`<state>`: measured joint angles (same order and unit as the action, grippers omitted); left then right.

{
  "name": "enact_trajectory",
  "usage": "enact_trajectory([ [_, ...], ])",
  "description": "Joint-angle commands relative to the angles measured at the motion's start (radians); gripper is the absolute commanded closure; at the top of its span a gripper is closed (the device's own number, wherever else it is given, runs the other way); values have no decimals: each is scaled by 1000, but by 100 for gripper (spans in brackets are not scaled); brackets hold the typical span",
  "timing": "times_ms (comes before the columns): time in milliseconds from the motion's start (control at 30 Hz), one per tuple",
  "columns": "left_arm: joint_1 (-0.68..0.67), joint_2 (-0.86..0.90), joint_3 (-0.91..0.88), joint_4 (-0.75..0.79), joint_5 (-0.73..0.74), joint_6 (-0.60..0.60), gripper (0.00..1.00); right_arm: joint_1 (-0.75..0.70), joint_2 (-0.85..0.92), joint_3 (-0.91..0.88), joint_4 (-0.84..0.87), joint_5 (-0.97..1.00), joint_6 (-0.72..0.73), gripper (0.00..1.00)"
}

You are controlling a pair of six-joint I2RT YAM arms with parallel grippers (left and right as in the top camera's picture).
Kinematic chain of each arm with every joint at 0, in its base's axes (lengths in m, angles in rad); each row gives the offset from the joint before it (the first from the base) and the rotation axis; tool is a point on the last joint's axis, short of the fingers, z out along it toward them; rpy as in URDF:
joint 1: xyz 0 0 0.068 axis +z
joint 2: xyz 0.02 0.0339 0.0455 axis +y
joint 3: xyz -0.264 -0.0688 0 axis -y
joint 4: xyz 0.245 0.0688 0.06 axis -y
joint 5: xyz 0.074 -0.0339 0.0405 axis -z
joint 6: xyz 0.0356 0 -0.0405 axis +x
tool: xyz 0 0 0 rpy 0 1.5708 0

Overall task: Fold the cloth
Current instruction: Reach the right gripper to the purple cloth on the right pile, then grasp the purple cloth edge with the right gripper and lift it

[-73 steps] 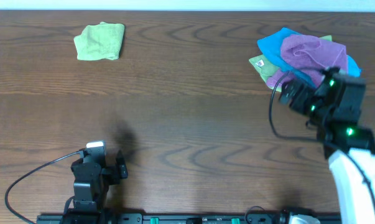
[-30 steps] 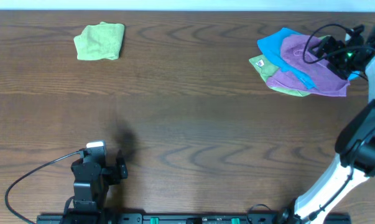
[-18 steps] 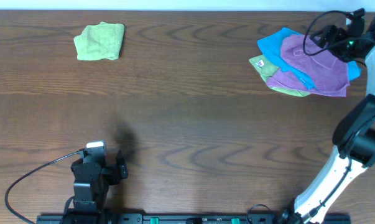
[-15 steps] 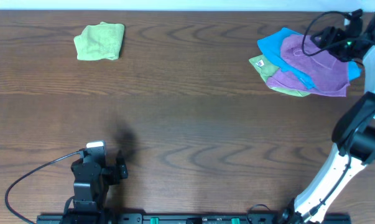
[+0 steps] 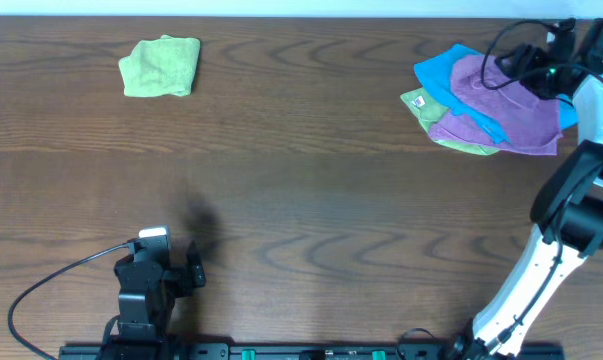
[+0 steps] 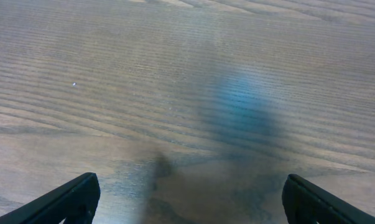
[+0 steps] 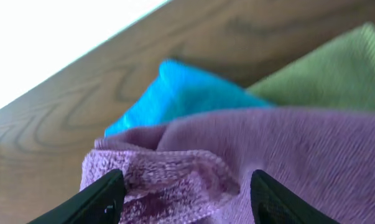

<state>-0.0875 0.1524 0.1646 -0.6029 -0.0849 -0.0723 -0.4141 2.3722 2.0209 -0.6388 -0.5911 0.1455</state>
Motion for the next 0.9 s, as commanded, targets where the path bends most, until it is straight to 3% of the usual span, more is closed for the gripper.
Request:
enact_trajectory([
  [0,2,-7,-10,-2,0,-3,5,27,18,14,-25,-19,18,35],
  [300,2,-7,-10,-2,0,-3,5,38,19,14,-37,64,-32,40],
  [433,2,-7,-10,-2,0,-3,5,36,26,13,20,63,-35,69],
  [500,2,-7,-10,-2,0,-3,5,38,29,13,27,64,-29,76],
  [600,2,-7,-10,-2,0,-3,5,43,35,13,26,63,-30,99],
  [867,2,-7,-10,-2,0,-3,5,64,32,14,35,34,-27,99],
])
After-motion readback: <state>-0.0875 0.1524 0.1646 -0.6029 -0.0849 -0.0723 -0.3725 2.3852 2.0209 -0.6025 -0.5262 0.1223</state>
